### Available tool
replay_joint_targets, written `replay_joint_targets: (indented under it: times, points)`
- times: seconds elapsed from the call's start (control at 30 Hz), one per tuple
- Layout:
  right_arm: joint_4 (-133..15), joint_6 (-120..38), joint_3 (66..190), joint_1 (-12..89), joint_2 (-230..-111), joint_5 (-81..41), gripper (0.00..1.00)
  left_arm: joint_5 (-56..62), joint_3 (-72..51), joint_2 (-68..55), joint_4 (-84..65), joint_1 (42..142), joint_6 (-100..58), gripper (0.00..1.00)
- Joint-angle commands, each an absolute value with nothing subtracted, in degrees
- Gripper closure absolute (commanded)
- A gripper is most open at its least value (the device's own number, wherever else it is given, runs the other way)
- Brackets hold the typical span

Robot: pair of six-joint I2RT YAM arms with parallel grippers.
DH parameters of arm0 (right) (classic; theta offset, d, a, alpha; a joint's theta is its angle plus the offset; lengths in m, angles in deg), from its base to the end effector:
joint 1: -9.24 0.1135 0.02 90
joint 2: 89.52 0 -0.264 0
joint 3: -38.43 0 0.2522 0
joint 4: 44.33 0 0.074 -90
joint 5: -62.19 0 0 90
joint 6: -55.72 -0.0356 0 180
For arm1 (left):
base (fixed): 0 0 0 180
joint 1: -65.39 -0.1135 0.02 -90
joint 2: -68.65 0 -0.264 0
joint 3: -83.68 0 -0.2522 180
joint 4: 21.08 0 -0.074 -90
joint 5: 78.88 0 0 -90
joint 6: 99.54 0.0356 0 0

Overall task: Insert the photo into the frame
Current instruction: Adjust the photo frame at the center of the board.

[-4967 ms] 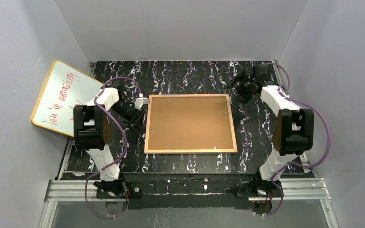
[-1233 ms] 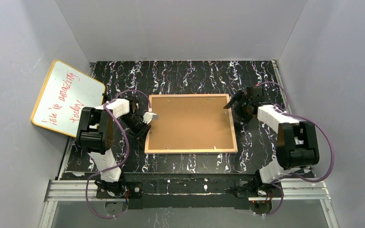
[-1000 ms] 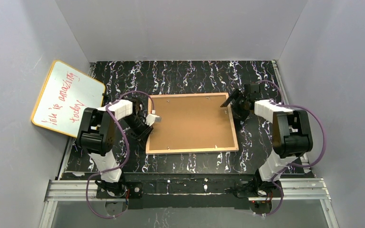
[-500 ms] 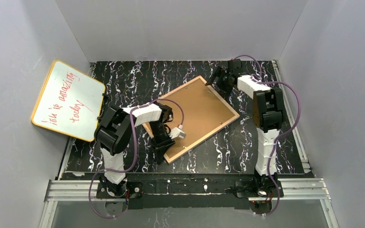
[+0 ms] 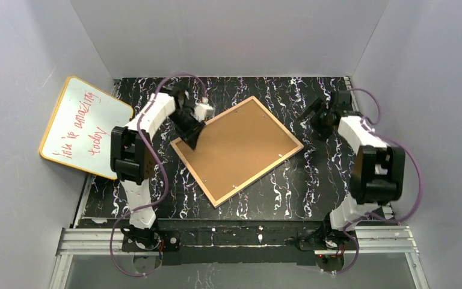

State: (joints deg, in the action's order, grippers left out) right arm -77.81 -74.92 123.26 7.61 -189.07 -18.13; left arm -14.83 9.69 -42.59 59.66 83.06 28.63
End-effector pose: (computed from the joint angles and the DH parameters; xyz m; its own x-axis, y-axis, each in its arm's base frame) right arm 0.3805 -0.0048 0.2284 -0.6202 0.6599 -0.4241 0.4216 0.7363 0.5292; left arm 0.3519 -0.1284 0.2308 -0.5605 0.7617 -0.3250 0.8250 0.4791 -0.2997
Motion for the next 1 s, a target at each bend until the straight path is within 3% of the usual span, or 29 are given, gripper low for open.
replay_joint_targets:
  times: [0.0, 0.2, 0.37, 0.97]
  points:
    - [-77.0, -78.7, 109.0, 9.7, -177.6, -12.7, 0.01, -6.2, 20.5, -50.1, 49.9, 73.9, 18.5, 0.64]
    - [-76.1, -81.7, 97.3, 9.7, -166.3, -7.0, 0.01, -1.0, 29.7, -59.7, 43.1, 69.7, 12.9, 0.65]
    - [-72.7, -83.2, 92.6, 10.2, -165.4, -3.8, 0.01, 0.2, 28.9, -63.4, 42.1, 69.7, 12.1, 0.66]
    - [-61.5, -84.5, 106.3, 10.1, -190.8, -2.9, 0.01, -10.6, -5.9, -46.6, 46.0, 73.1, 25.8, 0.69]
